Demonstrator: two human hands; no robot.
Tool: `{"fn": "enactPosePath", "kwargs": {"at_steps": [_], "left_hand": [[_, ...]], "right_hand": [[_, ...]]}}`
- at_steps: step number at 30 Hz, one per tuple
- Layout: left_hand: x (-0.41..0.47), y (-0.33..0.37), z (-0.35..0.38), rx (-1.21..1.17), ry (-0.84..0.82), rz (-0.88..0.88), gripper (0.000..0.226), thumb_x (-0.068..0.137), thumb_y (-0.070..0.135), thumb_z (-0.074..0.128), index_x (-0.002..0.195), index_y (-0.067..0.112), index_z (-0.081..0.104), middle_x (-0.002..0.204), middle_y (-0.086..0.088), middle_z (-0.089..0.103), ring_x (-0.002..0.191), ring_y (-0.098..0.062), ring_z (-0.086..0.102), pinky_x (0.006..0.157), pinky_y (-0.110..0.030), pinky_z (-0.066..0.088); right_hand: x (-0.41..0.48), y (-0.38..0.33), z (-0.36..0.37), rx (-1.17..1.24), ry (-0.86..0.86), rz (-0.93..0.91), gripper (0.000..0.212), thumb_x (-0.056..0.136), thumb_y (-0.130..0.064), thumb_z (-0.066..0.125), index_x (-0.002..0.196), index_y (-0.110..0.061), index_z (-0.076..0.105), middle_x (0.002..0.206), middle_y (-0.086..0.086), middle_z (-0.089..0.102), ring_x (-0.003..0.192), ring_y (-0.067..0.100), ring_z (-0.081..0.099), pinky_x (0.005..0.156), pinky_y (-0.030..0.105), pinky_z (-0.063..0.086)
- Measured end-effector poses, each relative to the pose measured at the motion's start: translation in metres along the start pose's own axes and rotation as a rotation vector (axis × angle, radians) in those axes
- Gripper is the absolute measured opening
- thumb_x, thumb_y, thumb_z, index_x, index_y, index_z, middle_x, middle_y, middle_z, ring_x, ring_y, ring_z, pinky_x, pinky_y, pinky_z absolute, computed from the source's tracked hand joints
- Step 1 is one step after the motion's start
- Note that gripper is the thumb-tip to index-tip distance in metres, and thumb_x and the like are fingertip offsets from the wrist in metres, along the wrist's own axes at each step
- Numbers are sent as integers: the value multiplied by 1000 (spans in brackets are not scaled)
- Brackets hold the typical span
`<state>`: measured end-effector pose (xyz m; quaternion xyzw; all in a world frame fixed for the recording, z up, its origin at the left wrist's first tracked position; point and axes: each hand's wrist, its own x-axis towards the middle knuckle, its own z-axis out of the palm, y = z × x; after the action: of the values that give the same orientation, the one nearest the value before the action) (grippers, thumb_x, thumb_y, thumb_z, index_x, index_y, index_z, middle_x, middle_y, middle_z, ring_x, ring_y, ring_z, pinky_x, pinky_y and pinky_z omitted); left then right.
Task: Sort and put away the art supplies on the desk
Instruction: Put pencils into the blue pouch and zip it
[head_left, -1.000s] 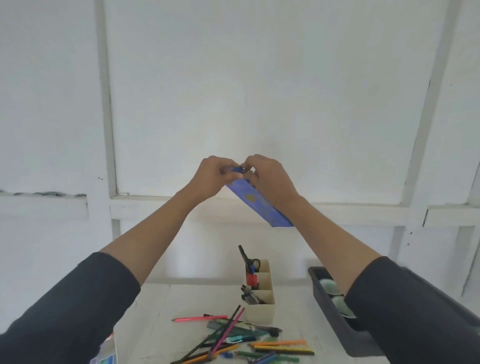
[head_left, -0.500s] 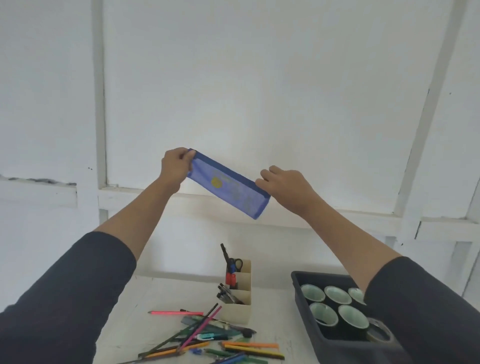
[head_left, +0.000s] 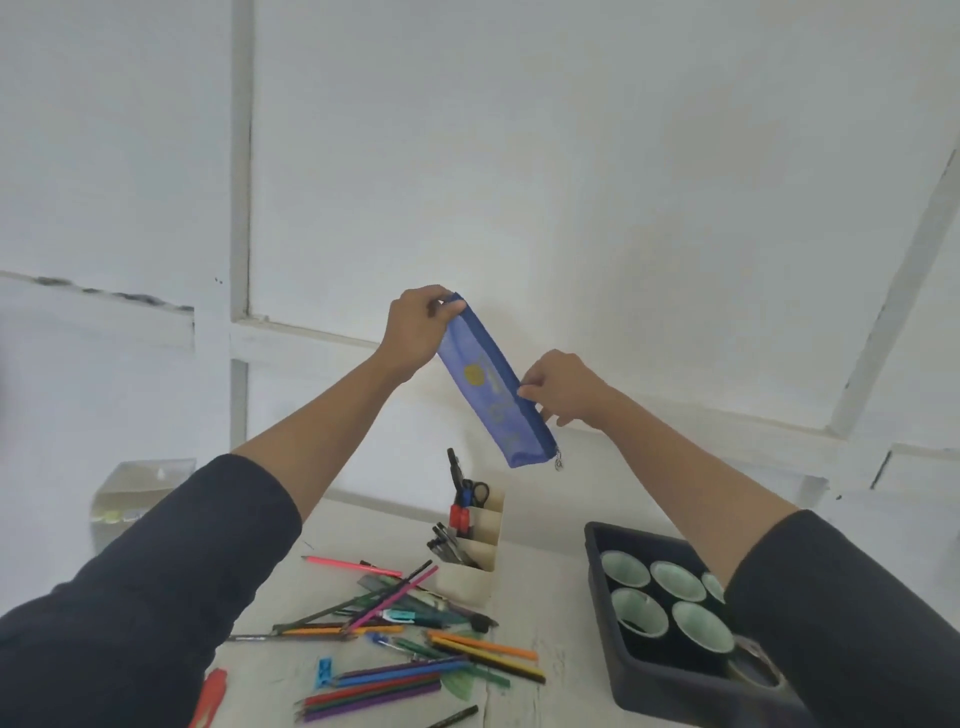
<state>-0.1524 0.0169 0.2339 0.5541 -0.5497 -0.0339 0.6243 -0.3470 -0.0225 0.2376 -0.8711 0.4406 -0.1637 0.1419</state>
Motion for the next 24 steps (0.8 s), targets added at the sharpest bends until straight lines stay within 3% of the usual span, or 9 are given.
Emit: {"fn": "enactPosePath", "kwargs": {"at_steps": [2, 4, 6, 8, 11, 13, 16, 24], "left_hand": [[-9, 0, 5, -54, 20, -70, 13, 95, 20, 56, 105, 15, 61, 73, 1, 49, 71, -16, 47, 59, -15, 36], [-25, -1, 11, -112, -17, -231, 40, 94, 25, 56, 132, 21, 43, 94, -3, 54, 84, -19, 53, 68, -23, 42], [-47, -1, 17, -197, -138, -503, 62, 92, 35, 58, 143, 21, 24, 114, -7, 56, 94, -23, 59, 74, -34, 45], [-71, -1, 24, -320, -224, -700, 59, 90, 45, 59, 135, 13, 39, 117, -8, 59, 92, -24, 62, 73, -37, 50], [-94, -13, 32, -428, -114, -709, 34, 91, 36, 62, 110, 9, 63, 98, -8, 66, 78, -22, 64, 59, -31, 52], [-104, -23, 30, -454, -42, -677, 22, 93, 28, 62, 99, 8, 67, 85, -9, 66, 70, -21, 64, 50, -27, 50], [-114, -35, 16, -413, -19, -653, 19, 92, 25, 62, 92, 8, 69, 75, -8, 67, 62, -20, 64, 48, -26, 52], [-136, -76, -28, -261, 29, -688, 15, 94, 18, 59, 90, 6, 65, 73, -6, 63, 55, -16, 62, 49, -25, 51]], "right_hand": [[1, 1, 10, 84, 26, 13, 21, 91, -12, 51, 91, 3, 67, 93, 17, 70, 76, 28, 70, 65, 36, 56], [2, 1, 19, 208, 48, 30, 17, 91, -11, 54, 89, 2, 66, 90, 16, 68, 68, 26, 68, 55, 30, 55], [2, -3, 29, 318, 56, 32, 12, 90, -10, 58, 88, -1, 64, 84, 13, 66, 60, 21, 65, 51, 27, 53], [1, -9, 40, 368, 54, 3, 10, 88, -11, 63, 82, -3, 63, 80, 12, 66, 57, 18, 64, 51, 27, 53], [-1, -19, 59, 427, -10, -48, 14, 84, -16, 70, 76, -6, 65, 78, 14, 68, 60, 21, 67, 53, 26, 55], [-2, -23, 70, 485, -59, -42, 15, 83, -17, 70, 73, -7, 64, 77, 13, 68, 61, 20, 68, 55, 26, 55], [-3, -26, 87, 516, -114, -33, 22, 85, -15, 69, 64, -14, 60, 74, 9, 66, 59, 18, 66, 53, 23, 50], [-3, -37, 130, 587, -245, 22, 17, 87, -17, 65, 80, -2, 62, 80, 11, 70, 65, 21, 71, 54, 26, 53]]}}
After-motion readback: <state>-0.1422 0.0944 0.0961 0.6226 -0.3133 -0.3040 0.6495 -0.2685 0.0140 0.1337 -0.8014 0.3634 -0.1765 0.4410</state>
